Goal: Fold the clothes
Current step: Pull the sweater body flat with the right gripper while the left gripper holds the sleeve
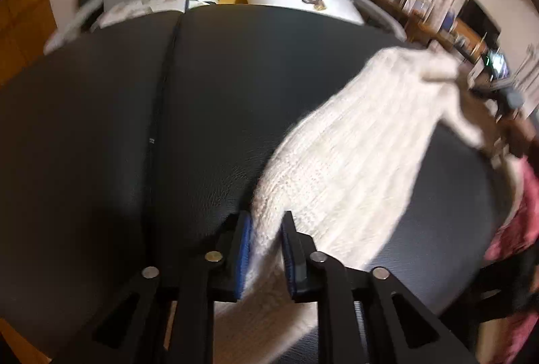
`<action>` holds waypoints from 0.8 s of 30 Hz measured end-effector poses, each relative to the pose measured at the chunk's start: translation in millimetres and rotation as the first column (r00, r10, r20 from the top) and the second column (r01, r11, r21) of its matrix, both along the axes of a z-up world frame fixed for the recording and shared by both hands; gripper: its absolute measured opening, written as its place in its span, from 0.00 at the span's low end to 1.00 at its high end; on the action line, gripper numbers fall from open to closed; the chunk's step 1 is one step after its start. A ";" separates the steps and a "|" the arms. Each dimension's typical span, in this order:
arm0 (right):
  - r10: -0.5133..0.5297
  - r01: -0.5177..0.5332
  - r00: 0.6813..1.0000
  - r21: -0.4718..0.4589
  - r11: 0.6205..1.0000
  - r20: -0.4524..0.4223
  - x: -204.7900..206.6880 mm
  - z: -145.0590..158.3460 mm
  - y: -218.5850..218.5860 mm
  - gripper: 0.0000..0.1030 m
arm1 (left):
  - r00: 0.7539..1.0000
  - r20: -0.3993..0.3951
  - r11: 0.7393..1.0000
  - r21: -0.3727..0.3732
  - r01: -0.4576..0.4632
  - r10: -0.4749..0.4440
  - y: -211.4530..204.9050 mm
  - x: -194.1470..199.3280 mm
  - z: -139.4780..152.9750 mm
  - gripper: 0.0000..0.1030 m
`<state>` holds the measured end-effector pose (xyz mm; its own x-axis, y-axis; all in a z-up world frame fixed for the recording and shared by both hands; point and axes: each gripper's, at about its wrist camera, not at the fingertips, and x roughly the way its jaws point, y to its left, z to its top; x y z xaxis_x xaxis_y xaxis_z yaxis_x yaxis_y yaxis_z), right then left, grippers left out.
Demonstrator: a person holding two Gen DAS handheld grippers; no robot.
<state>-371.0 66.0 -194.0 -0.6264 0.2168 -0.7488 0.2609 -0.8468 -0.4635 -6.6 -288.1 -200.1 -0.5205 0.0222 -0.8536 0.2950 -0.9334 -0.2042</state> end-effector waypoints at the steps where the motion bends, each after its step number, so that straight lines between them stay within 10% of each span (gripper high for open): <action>1: -0.008 0.009 1.000 -0.039 0.999 0.006 2.0 9.2 5.0 0.21 | 1.000 -0.030 1.000 0.025 -0.001 0.002 -1.1 2.3 6.8 0.15; 5: 0.041 -0.049 0.998 -0.179 0.983 -0.050 32.3 55.0 12.7 0.53 | 0.991 -0.129 0.999 0.028 0.035 -0.031 5.6 0.3 34.5 0.15; 11: 0.201 -0.237 0.970 -0.330 0.914 -0.139 86.3 92.7 -13.4 0.58 | 0.996 -0.089 0.999 -0.041 0.026 -0.029 18.7 -26.0 37.5 0.15; 17: 0.487 -0.437 0.873 -0.413 0.799 0.018 120.2 55.6 -117.9 0.59 | 0.997 0.008 0.997 -0.019 -0.071 0.071 -15.6 16.1 35.7 0.16; 24: 0.494 -0.418 0.841 -0.314 0.852 0.221 106.6 -34.0 -223.1 0.58 | 0.999 0.023 0.999 0.006 -0.044 0.044 -14.7 33.0 22.5 0.16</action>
